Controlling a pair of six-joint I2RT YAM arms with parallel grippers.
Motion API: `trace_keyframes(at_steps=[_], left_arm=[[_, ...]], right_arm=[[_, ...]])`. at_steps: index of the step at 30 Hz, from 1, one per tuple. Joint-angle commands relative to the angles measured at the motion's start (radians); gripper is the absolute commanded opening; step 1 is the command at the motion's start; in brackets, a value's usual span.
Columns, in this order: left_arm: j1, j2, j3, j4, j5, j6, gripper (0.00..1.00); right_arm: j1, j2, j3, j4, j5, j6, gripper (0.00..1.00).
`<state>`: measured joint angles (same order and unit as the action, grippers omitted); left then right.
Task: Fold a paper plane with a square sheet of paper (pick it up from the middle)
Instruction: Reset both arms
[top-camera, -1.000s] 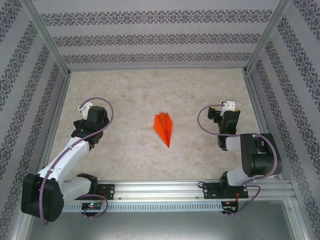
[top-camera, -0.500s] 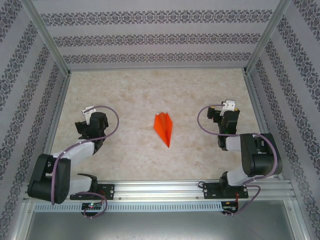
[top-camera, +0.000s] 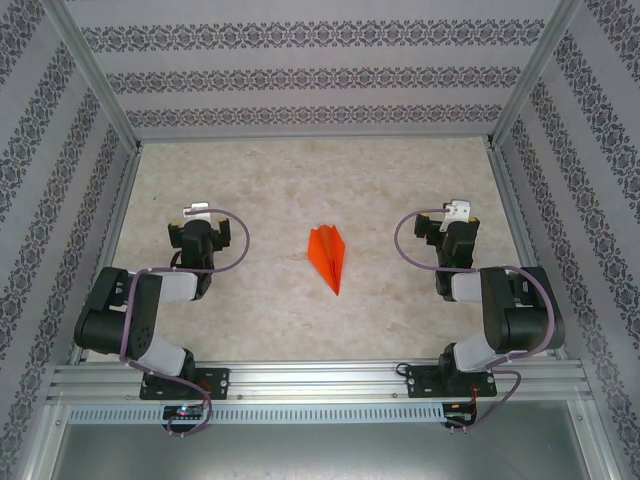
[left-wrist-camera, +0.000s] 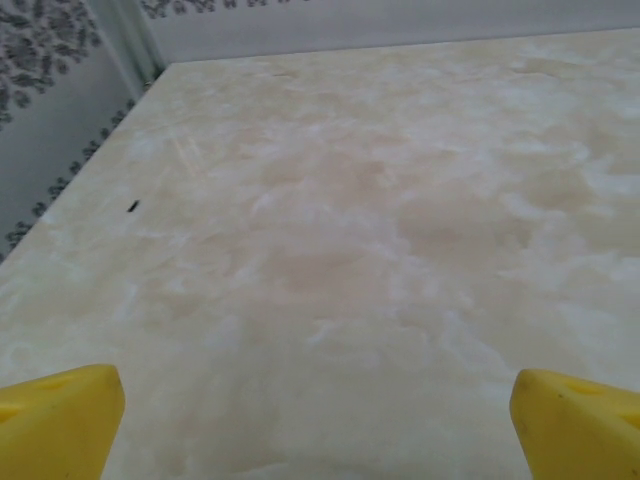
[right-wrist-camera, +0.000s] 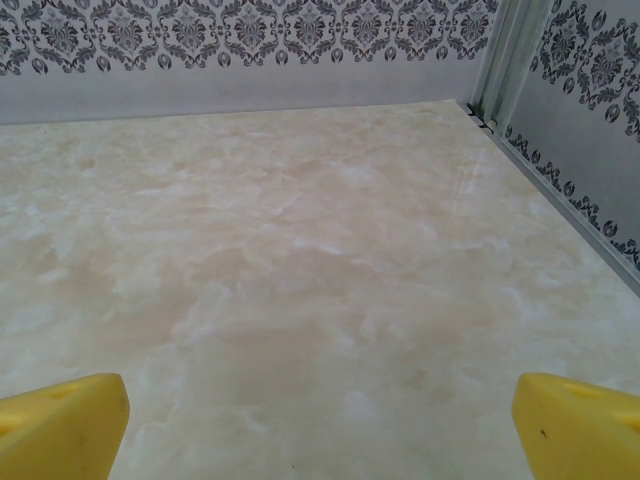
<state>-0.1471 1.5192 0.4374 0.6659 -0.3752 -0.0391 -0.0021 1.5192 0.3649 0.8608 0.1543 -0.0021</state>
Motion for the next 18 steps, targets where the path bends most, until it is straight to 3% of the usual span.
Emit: trace_keyframes(at_steps=[1,2,4,5,7,10,12,13,14,18], left_arm=[[0.057,0.027,-0.031,0.156,0.186,0.037,1.00],[0.066,0.064,-0.055,0.269,0.203,0.043,1.00],[0.069,0.036,-0.030,0.156,0.237,0.045,1.00],[0.069,0.055,-0.042,0.225,0.242,0.053,1.00],[0.067,0.043,-0.036,0.184,0.235,0.052,1.00],[0.041,0.042,-0.052,0.227,0.069,0.017,1.00],[0.037,0.042,-0.049,0.217,0.063,0.021,1.00],[0.043,0.042,-0.047,0.211,0.144,0.039,1.00],[0.051,0.045,-0.031,0.190,0.316,0.099,1.00],[0.069,0.041,-0.031,0.180,0.335,0.089,1.00]], right_arm=[[0.002,-0.017,0.017,0.030,-0.019,0.008,0.98],[0.002,-0.018,0.016,0.030,-0.019,0.007,0.98],[0.002,-0.018,0.017,0.030,-0.019,0.007,0.98],[0.002,-0.017,0.016,0.030,-0.019,0.008,0.98],[0.000,-0.017,0.017,0.029,-0.019,0.008,0.98],[0.000,-0.018,0.017,0.030,-0.019,0.007,0.98],[0.001,-0.017,0.017,0.030,-0.019,0.008,0.98],[0.001,-0.017,0.017,0.030,-0.019,0.007,0.98],[0.002,-0.017,0.017,0.030,-0.019,0.008,0.98],[0.001,-0.018,0.017,0.030,-0.019,0.007,0.98]])
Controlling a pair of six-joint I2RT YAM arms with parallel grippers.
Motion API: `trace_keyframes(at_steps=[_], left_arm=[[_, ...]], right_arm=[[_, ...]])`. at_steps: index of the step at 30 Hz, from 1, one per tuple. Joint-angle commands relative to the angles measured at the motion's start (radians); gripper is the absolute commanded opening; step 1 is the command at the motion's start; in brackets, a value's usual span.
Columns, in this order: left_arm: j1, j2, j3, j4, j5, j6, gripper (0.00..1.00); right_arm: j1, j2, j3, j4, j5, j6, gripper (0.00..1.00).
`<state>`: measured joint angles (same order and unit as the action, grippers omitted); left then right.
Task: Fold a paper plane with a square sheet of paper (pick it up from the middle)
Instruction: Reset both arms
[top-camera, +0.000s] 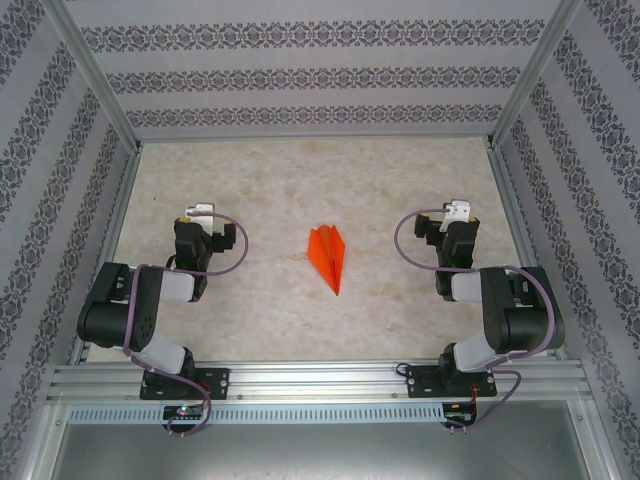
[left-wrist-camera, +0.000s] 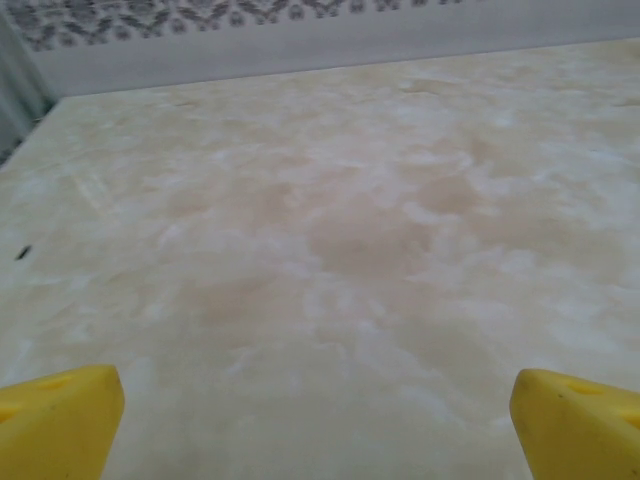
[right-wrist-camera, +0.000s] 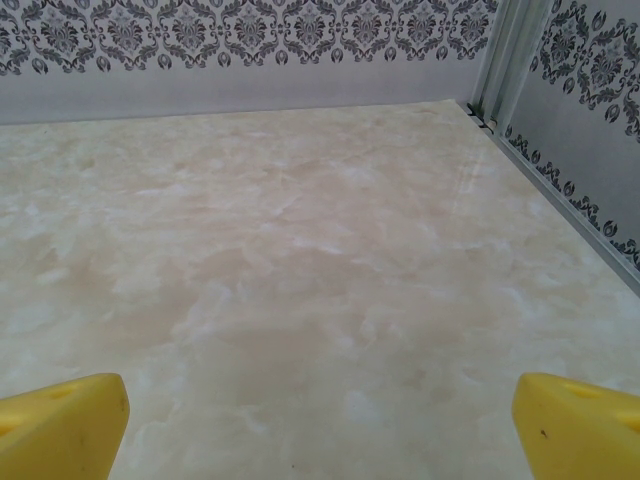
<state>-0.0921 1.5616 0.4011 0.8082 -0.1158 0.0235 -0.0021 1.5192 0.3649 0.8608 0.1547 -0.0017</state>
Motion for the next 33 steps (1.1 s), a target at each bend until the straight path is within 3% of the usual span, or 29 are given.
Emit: trace_keyframes(at_steps=[1,33], left_arm=[[0.015,0.000,0.011,0.028,0.047,0.010,1.00],[0.017,0.000,0.013,0.022,0.055,0.010,1.00]], right_arm=[[0.001,-0.018,0.016,0.030,-0.020,0.007,0.98],[0.002,-0.017,0.016,0.030,-0.019,0.006,0.98]])
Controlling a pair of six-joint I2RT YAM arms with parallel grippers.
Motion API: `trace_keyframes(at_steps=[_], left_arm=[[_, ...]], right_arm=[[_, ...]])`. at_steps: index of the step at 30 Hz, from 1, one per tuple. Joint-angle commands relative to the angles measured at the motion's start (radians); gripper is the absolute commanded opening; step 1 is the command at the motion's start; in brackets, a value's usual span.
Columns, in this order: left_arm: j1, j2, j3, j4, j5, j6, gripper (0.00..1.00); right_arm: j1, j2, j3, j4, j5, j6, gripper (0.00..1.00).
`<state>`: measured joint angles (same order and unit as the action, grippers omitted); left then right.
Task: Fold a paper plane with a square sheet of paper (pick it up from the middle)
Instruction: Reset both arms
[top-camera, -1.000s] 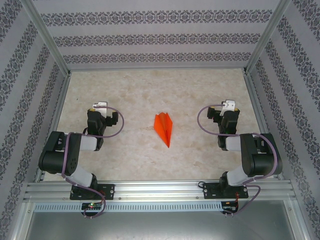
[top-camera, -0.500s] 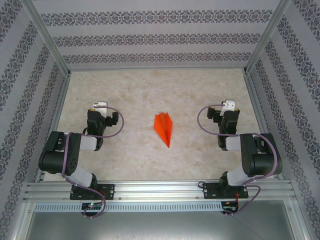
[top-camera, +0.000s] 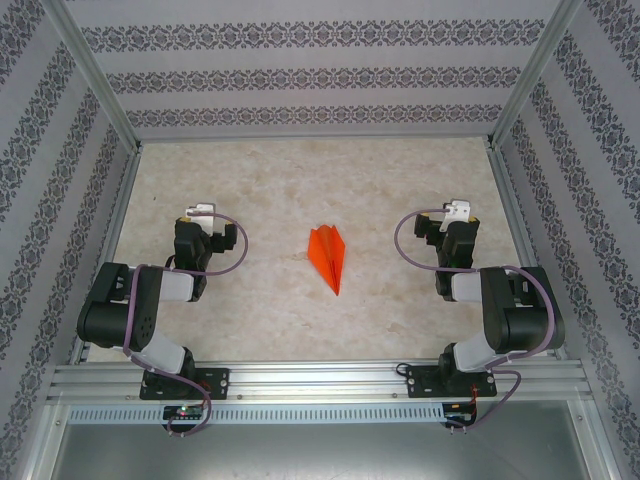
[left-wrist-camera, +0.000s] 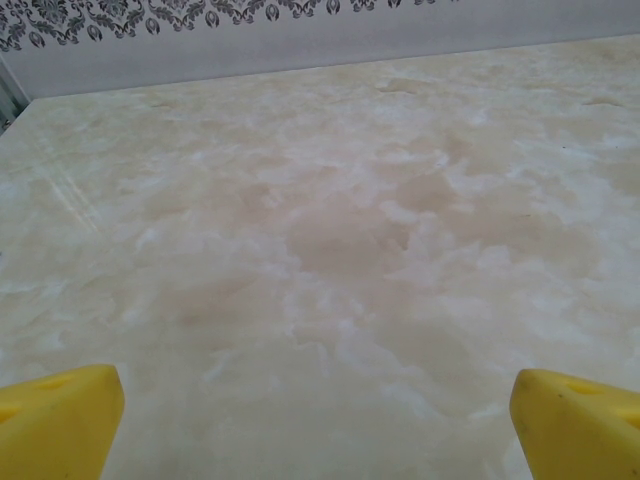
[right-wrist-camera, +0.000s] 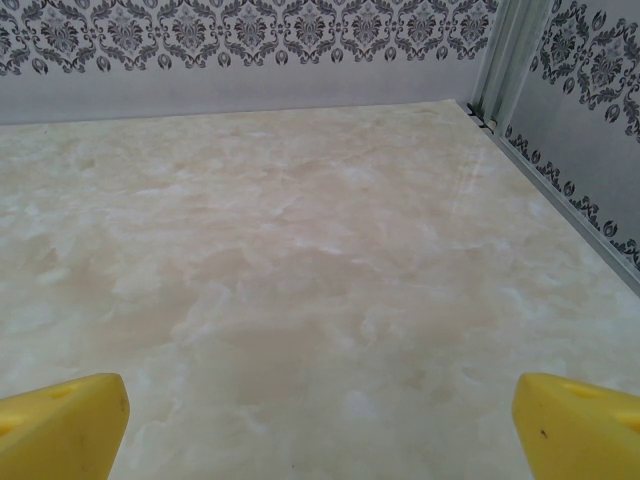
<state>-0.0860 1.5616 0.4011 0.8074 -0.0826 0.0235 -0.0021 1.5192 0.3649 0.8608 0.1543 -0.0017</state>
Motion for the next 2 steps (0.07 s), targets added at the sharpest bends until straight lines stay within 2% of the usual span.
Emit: trace_keyframes(at_steps=[1,2], left_arm=[[0.011,-0.001,0.013,0.024,0.021,0.010,1.00],[0.011,-0.001,0.012,0.025,0.020,0.010,1.00]], right_arm=[[0.000,-0.017,0.017,0.030,-0.019,0.006,0.98],[-0.001,-0.017,0.017,0.030,-0.019,0.007,0.98]])
